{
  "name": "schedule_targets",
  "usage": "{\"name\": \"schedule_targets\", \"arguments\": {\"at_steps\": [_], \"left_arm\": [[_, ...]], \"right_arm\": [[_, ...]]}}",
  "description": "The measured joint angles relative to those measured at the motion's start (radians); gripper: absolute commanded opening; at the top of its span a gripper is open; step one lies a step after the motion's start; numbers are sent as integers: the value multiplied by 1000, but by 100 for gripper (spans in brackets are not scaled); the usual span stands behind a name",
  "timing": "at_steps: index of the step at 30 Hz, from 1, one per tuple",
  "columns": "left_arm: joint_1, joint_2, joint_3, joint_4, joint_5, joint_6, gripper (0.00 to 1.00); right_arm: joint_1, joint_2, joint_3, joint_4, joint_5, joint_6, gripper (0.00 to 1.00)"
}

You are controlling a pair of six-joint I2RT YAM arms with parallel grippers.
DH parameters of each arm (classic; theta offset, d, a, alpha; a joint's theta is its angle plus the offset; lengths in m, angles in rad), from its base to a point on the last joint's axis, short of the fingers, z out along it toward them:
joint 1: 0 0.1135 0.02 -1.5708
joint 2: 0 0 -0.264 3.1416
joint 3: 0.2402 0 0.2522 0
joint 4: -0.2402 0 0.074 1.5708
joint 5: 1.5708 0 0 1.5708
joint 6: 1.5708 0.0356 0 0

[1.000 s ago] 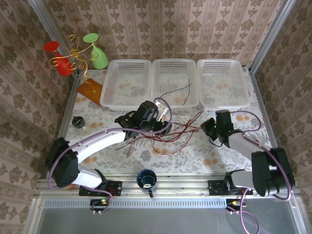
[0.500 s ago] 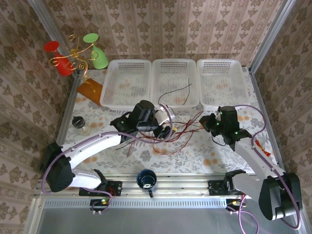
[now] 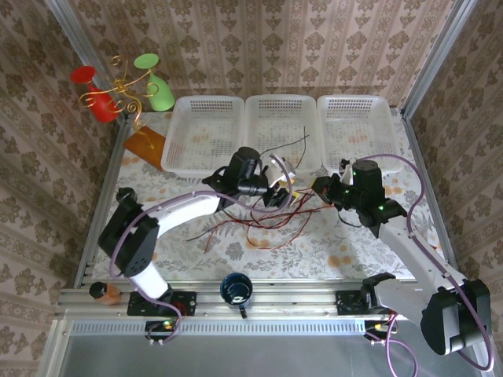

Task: Untangle the cables
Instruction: Untie the cable.

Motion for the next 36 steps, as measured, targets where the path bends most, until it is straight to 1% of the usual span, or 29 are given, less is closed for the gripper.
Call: {"name": "schedule_targets", "arguments": {"at_steps": [4, 9, 12, 15, 20, 21, 22, 24, 25, 27, 29, 30, 32, 36], "left_arm": [[4, 70, 53, 45, 51, -1, 45], [4, 122, 85, 76, 90, -4, 41], [-1, 139, 93, 77, 103, -5, 39], [-5, 151, 98, 80, 112, -5, 33], [-11, 159, 98, 77, 113, -5, 31], [-13, 160, 98, 74, 110, -4, 27], [-14, 161, 98, 71, 107, -3, 21], [-14, 162, 98, 64, 107, -2, 3], [-16, 163, 98, 62, 109, -2, 0], [-21, 163, 98, 62, 111, -2, 0], [-20, 163, 98, 63, 102, -6, 0], [-18, 163, 98, 66, 92, -9, 0], [-11, 161, 100, 71, 75, -16, 0], [-1, 146, 100, 71, 18, -42, 0]], "right_arm": [[0, 0, 2, -4, -8, 0, 0], [2, 0, 2, -3, -19, 1, 0], [2, 1, 2, -3, -20, 1, 0], [2, 1, 3, -5, -21, 1, 0], [2, 2, 13, -6, -30, 1, 0], [2, 2, 13, -7, -31, 1, 0], [2, 2, 13, -7, -31, 1, 0], [2, 2, 13, -4, -29, 1, 0], [1, 2, 13, 0, -28, 1, 6], [0, 2, 16, 0, -28, 2, 27], [0, 1, 24, -3, -30, 0, 44], [0, -2, 30, -6, -32, -4, 49], [-9, -17, 36, -10, -34, -13, 56], [-40, -69, 48, -31, -29, -23, 61]]}}
